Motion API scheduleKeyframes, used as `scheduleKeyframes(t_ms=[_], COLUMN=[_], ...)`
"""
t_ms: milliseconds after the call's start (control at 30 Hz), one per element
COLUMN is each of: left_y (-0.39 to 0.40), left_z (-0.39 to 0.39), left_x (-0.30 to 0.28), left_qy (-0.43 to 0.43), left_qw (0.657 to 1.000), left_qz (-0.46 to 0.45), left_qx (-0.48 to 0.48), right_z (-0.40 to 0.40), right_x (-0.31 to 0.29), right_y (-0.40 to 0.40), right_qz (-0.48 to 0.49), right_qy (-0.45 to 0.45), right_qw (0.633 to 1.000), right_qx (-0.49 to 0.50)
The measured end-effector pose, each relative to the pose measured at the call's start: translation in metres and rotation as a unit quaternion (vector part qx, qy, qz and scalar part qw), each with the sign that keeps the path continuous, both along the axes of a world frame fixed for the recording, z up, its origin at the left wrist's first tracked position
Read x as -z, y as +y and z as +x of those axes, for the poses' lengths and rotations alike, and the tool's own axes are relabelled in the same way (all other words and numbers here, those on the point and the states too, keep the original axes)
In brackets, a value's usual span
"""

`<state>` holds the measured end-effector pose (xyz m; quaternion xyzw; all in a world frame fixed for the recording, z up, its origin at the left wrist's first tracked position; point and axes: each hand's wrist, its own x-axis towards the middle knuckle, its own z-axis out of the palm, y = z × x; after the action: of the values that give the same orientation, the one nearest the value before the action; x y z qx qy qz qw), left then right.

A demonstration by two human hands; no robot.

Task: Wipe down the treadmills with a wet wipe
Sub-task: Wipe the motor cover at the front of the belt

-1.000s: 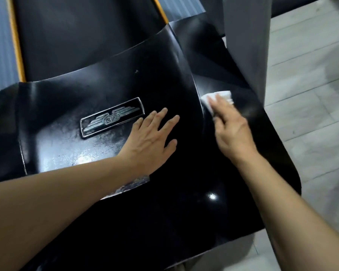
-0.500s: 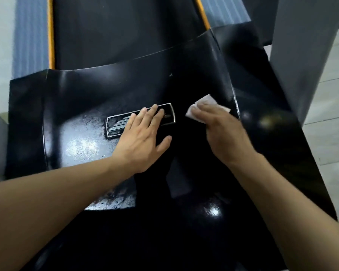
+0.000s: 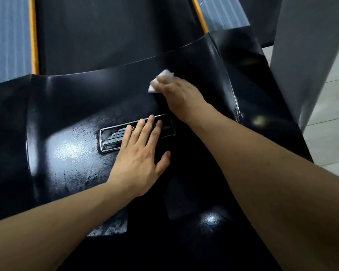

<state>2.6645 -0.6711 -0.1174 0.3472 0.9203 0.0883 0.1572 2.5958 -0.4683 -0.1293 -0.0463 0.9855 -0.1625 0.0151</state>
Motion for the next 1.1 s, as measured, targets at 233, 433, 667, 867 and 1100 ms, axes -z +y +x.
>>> scheduleKeyframes(t_ms=[233,433,667,867,1100], left_y=[0.005,0.027,0.029,0.030,0.028], left_z=[0.002,0.014,0.014,0.014,0.013], left_x=[-0.003,-0.013,-0.016,-0.017,-0.018], left_qy=[-0.008,-0.013,-0.028,-0.024,-0.028], left_qw=[1.000,0.996,0.995,0.996,0.996], left_qz=[-0.004,-0.020,-0.038,-0.043,-0.036], left_qx=[-0.014,-0.081,-0.084,-0.081,-0.079], right_z=[0.053,0.114,0.163,0.111,0.117], right_x=[0.002,-0.007,-0.023,-0.019,-0.006], right_y=[0.065,0.066,0.082,0.007,0.003], right_qz=[0.044,-0.130,-0.107,-0.074,-0.008], right_qy=[0.078,0.145,0.055,0.155,0.057], right_qw=[0.959,0.878,0.834,0.971,0.986], right_qx=[0.270,0.437,0.539,0.168,0.159])
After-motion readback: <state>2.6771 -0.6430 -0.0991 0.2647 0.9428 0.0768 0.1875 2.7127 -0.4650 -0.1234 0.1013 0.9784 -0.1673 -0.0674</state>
